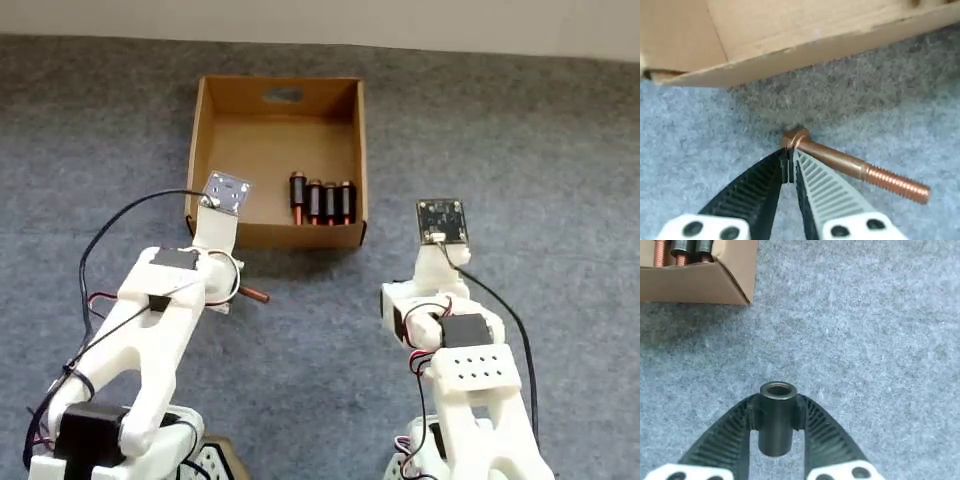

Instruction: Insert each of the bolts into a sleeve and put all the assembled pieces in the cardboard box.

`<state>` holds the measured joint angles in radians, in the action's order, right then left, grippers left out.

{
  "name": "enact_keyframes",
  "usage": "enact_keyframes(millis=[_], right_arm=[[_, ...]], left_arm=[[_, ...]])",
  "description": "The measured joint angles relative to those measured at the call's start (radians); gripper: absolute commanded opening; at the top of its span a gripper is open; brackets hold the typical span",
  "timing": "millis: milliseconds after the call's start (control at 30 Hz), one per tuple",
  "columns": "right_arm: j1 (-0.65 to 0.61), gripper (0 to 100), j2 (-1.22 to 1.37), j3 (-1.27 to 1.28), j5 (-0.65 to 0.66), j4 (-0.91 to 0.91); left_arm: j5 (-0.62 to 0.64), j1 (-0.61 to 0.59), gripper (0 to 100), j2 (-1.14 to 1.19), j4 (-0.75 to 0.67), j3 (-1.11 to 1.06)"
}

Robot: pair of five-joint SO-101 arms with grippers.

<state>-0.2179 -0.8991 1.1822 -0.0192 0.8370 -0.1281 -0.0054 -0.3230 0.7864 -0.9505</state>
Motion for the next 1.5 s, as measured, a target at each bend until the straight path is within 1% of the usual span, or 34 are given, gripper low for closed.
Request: enact_keyframes(millis=[200, 267, 333, 433, 500, 567, 667, 700, 733, 800, 933, 1033, 1167, 1267, 1367, 1433, 1500], right_arm=[[0.0, 0.5, 0.0, 0.0, 0.0, -0.003], [0.0, 0.5, 0.0, 0.0, 0.0, -0.014], [0.0, 0.5, 0.0, 0.0, 0.0, -0.018], [0.0, 0.5, 0.0, 0.0, 0.0, -0.018], [0.0, 0.5, 0.0, 0.0, 0.0, -0.018], [0.0, 0.5, 0.0, 0.0, 0.0, -0.018], [0.0, 0.5, 0.0, 0.0, 0.0, -0.018], [0.0, 0.5, 0.0, 0.0, 0.0, -0.018], [0.0, 0.5, 0.0, 0.0, 0.0, -0.018], [0.0, 0.5, 0.0, 0.0, 0.0, -0.018], [0.0, 0.5, 0.0, 0.0, 0.0, -0.018], [0.0, 0.5, 0.0, 0.0, 0.0, -0.018], [0.0, 0.5, 0.0, 0.0, 0.0, -0.018], [0.0, 0.5, 0.0, 0.0, 0.0, -0.018], [0.0, 0.5, 0.0, 0.0, 0.0, -0.018], [0.0, 0.5, 0.0, 0.0, 0.0, -0.018], [0.0, 0.5, 0.0, 0.0, 0.0, -0.018]], left_arm=[[0.008, -0.002, 17, -0.124, 0.129, 0.009], [0.046, 0.003, 19, -0.184, 0.146, 0.0], [0.101, 0.032, 19, -0.23, 0.15, -0.025], [0.229, 0.094, 19, -0.276, 0.152, -0.058], [0.341, 0.133, 19, -0.281, 0.152, -0.08], [0.491, 0.161, 19, -0.278, 0.149, -0.091], [0.738, 0.166, 19, -0.239, 0.104, -0.091], [0.804, 0.164, 19, -0.227, 0.091, -0.091], [0.842, 0.163, 19, -0.215, 0.083, -0.091], [0.856, 0.163, 19, -0.198, 0.074, -0.091], [0.825, 0.163, 19, -0.193, 0.068, -0.078], [0.861, 0.164, 19, -0.193, 0.068, -0.075], [0.944, 0.137, 19, -0.19, 0.068, -0.075], [0.957, 0.101, 19, -0.184, 0.068, -0.075], [0.961, 0.051, 19, -0.13, 0.068, -0.058], [0.961, 0.046, 19, -0.08, 0.086, -0.018], [0.961, 0.048, 19, -0.029, 0.138, 0.04]])
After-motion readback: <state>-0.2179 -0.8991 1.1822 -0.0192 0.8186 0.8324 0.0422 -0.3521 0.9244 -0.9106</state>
